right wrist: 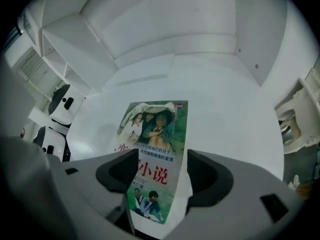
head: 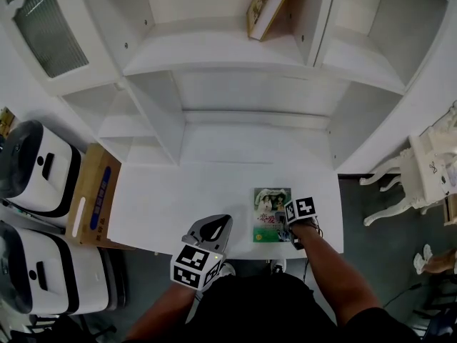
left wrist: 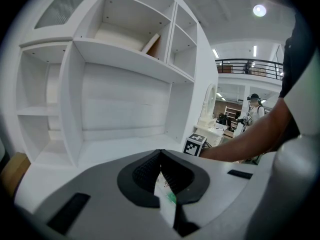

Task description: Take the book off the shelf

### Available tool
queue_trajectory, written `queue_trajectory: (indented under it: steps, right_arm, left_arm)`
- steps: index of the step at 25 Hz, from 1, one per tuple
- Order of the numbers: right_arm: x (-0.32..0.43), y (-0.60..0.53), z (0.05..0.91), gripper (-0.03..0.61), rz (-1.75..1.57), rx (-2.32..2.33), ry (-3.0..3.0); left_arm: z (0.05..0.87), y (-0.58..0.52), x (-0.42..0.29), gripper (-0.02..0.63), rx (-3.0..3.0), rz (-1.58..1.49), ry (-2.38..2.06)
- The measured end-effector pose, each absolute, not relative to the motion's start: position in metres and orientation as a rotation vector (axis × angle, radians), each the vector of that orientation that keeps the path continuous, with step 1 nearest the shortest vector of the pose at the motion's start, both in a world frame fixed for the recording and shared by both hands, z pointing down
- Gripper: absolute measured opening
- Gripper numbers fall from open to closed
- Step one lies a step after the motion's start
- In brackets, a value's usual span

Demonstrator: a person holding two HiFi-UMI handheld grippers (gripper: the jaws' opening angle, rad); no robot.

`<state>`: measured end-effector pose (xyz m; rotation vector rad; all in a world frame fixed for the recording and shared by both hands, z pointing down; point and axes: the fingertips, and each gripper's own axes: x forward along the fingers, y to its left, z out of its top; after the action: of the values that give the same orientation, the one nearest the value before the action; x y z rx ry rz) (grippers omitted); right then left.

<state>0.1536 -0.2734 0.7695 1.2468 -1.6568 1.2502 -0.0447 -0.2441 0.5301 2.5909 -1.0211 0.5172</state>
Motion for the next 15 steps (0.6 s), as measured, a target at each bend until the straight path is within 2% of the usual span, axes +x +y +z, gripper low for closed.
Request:
queue_trajectory:
  steps: [7,15]
  right_arm:
    - [0.156,-0.292,0.725,0.288,1.191,1.426,-1.832]
    - [0.125,-0.274,0.641,0.285,1.243,1.623,-2.229]
  left_arm:
    - [0.530,-0.240,-0.046,0.011,2.609,0.515,-0.989]
    - [0.532,-0.234,-0.060,0.011,2.613,0.517,-0.945]
